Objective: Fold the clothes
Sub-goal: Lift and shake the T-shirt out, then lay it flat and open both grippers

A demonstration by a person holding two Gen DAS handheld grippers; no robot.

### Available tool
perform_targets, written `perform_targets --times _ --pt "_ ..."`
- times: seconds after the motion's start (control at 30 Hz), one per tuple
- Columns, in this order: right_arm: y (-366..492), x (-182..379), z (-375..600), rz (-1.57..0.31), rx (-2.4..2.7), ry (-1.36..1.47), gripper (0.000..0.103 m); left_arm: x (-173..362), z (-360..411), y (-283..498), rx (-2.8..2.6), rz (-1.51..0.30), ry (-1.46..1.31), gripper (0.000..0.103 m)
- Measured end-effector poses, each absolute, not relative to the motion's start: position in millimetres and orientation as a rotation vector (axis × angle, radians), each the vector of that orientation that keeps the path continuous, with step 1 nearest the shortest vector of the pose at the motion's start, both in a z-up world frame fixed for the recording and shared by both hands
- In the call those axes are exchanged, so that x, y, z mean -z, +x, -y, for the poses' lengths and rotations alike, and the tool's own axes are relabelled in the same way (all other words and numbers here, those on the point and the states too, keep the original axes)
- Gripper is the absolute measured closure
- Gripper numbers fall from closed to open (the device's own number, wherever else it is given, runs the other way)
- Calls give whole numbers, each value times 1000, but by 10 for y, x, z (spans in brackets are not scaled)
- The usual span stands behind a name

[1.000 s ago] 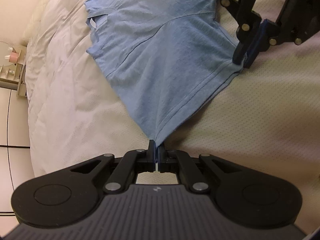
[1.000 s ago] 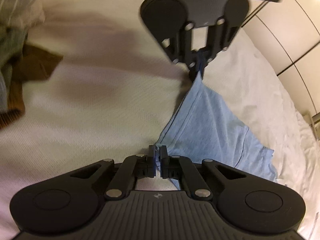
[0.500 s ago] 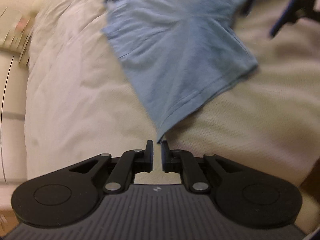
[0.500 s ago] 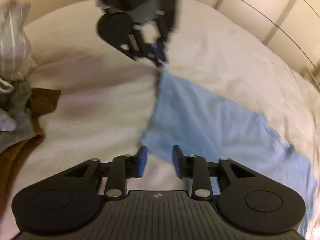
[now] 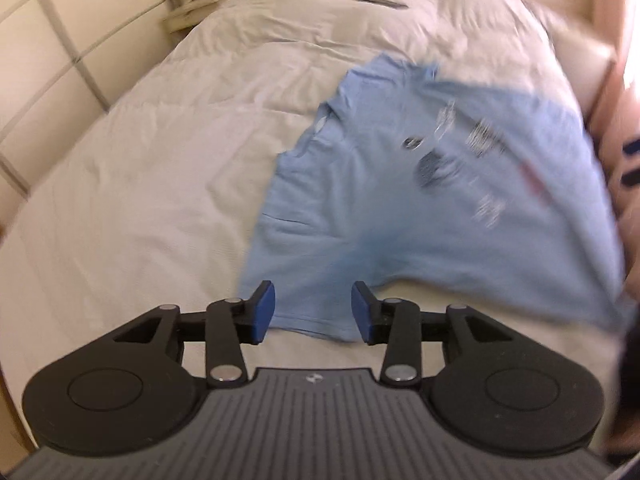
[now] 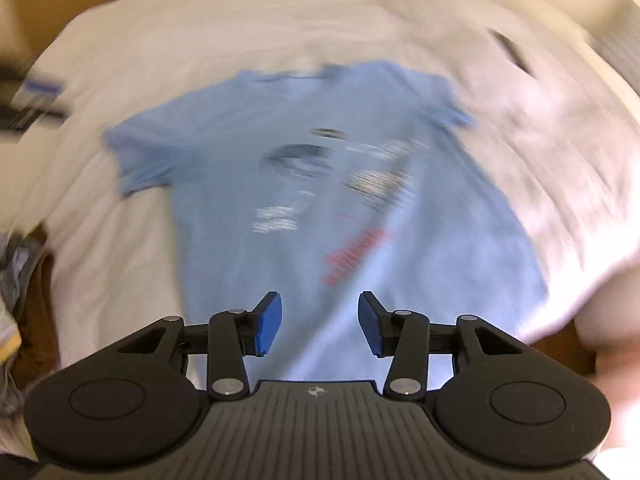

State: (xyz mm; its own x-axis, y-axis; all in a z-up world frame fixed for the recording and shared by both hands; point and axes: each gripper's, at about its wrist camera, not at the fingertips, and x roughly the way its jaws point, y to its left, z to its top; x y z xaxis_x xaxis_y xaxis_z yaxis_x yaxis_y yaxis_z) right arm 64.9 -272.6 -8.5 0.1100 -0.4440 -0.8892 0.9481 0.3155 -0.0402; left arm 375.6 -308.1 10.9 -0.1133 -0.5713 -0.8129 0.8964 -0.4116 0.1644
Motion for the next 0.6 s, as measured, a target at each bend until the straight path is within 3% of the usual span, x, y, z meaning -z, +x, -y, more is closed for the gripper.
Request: perform_targets --times 0.1,0.3,0.37,0.43,0.6 --pt "137 -110 2678 -885 1234 788 54 -185 2795 3446 1719 -619 959 65" --pt "-562 -447 2621 -768 1300 885 47 -371 2401 2953 1648 -803 827 35" --pt "-729 -548 2600 -752 1285 890 35 -448 2341 2812 1614 -821 795 19" --pt "-870 -648 2549 -746 1263 878 30 -527 2291 2661 1569 -840 760 7" --pt "-1097 -768 2415 -784 1191 862 15 -735 2149 2316 1493 -836 703 2"
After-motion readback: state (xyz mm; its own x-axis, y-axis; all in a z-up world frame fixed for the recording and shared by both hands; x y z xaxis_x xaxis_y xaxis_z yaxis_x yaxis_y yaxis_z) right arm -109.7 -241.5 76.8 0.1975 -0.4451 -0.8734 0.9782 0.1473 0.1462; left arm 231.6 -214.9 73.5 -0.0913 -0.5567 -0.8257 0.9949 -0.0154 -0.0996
